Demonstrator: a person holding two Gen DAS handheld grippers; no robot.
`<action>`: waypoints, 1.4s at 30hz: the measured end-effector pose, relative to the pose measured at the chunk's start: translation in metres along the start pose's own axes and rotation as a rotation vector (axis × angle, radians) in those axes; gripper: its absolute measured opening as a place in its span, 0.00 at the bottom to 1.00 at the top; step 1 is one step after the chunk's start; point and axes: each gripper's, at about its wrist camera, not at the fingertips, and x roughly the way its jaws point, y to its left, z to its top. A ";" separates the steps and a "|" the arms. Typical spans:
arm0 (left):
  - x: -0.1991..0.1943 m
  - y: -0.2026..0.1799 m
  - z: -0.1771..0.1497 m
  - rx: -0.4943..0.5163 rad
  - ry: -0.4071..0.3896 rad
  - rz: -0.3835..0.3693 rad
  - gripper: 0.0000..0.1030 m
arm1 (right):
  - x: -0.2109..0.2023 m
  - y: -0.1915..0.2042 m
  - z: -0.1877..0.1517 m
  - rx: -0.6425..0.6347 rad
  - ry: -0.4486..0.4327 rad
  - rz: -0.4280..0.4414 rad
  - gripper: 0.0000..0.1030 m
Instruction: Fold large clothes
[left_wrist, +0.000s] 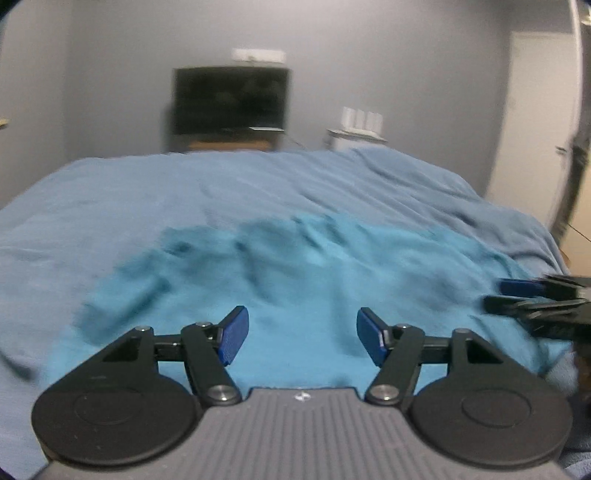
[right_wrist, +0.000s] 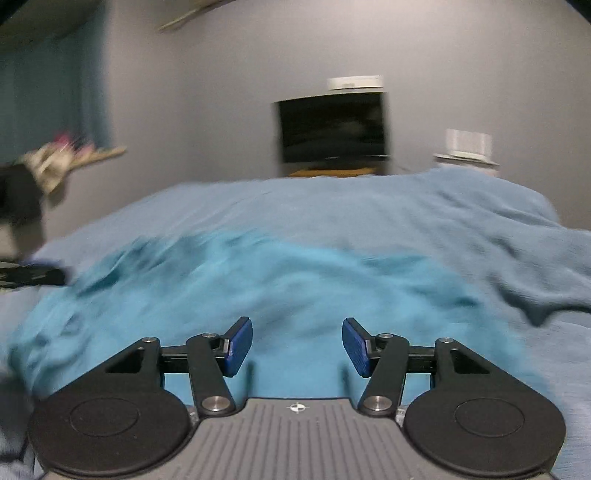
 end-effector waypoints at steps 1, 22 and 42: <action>0.010 -0.009 -0.008 0.003 0.021 -0.013 0.62 | 0.008 0.010 -0.005 -0.037 0.019 0.012 0.56; 0.023 -0.027 -0.075 0.145 0.086 0.037 0.63 | 0.013 0.022 -0.048 -0.072 0.121 -0.131 0.70; 0.030 -0.037 -0.092 0.220 0.134 0.032 0.69 | 0.007 0.020 -0.051 0.064 0.231 -0.113 0.75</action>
